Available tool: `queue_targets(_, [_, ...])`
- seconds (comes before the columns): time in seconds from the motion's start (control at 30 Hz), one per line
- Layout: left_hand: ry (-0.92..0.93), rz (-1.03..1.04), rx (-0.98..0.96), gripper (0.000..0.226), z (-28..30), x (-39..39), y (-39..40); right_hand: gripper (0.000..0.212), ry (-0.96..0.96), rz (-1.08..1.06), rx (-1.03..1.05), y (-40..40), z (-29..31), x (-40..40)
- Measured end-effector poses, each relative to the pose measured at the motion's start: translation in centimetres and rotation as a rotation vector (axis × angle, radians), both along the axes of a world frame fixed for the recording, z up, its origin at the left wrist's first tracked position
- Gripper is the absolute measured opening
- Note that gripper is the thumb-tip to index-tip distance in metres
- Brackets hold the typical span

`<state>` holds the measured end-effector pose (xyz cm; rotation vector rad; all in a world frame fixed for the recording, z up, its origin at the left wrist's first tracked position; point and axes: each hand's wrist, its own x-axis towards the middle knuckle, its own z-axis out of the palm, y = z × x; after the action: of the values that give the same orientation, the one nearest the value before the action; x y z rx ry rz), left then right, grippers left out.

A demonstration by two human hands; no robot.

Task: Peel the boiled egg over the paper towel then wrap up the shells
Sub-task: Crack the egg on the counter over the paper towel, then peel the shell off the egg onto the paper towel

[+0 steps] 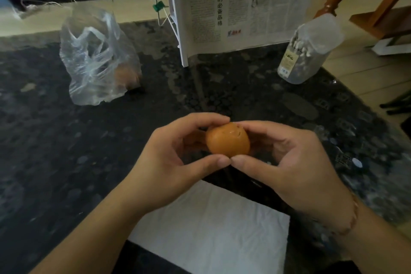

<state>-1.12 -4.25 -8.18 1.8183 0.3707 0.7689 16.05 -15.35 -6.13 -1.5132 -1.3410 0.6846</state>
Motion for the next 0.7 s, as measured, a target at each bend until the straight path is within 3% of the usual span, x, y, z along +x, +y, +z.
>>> queue_targets(0.2, [-0.005, 0.004, -0.14, 0.051, 0.3, -0.3, -0.4, 0.043, 0.032, 0.0, 0.0, -0.5, 0.0, -0.4])
queue_targets(0.47, [-0.08, -0.031, -0.244, 0.046, 1.1, -1.0, -0.6, 0.053, -0.277, -0.093, 0.065, -1.7, 1.5, -2.0])
queue_targets(0.6, [-0.073, -0.076, -0.23, 0.046, 1.2, -1.7, -0.4, 0.038, -0.21, -0.16, 0.105, -2.5, 2.8, -2.3])
queue_targets(0.7, [-0.059, -0.053, -0.218, 0.044, 1.1, -1.9, -0.3, 0.026, -0.284, -0.158, 0.099, -1.6, 2.7, -2.7])
